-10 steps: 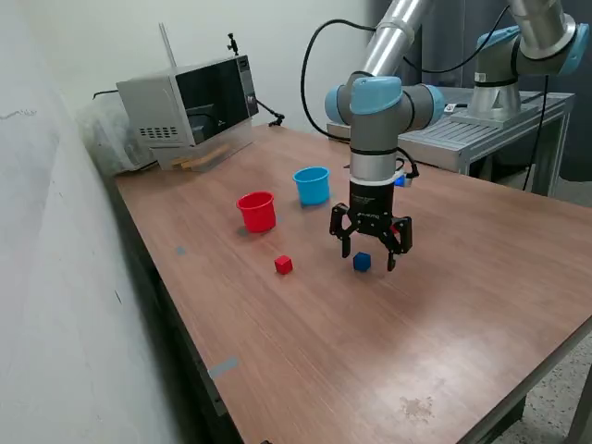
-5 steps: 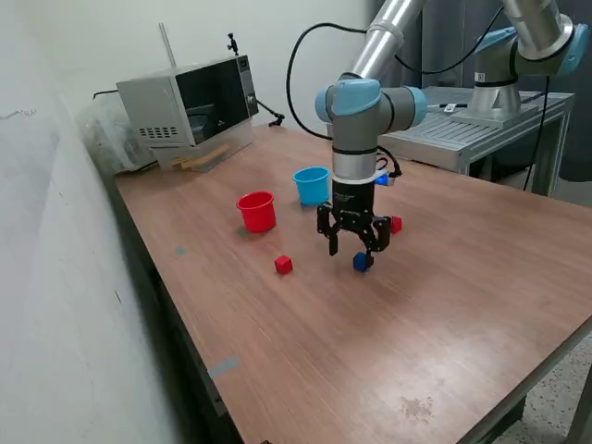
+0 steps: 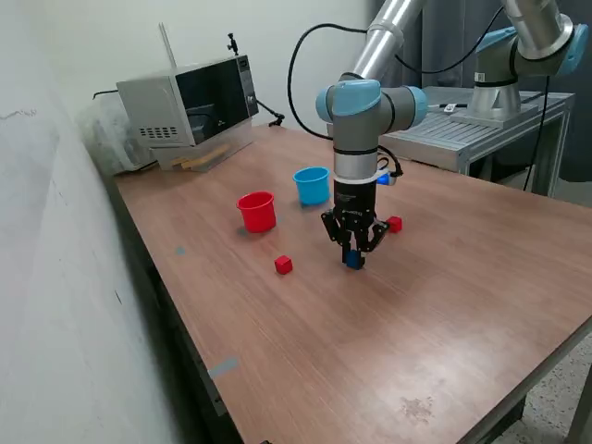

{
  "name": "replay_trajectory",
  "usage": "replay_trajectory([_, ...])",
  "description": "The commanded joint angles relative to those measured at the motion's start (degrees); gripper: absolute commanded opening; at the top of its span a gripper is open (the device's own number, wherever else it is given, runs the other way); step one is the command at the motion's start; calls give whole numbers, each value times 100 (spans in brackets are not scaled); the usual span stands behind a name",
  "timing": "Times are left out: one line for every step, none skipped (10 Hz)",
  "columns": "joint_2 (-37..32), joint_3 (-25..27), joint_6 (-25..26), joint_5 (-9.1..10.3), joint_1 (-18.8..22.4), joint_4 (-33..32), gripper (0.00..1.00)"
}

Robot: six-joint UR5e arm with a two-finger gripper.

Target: Place red objects in the red bin, and blue objects in the blue bin.

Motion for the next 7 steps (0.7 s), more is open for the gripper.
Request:
replay_trajectory([-69,53,-8,-74,43,71,0])
replay_trajectory([-418,314,-17,-110,43,72,0])
replay_trajectory([-874,622,-52,-119,26,159,0])
replay_trajectory([-1400,833,-26,-119,0,481,0])
replay_trajectory([-2171,1097,18,-119,-44,572,0])
replay_trajectory([-2675,1369,166,-119,-306,738,0])
replay_trajectory([-2993,1598,229,-119,-691,948,0])
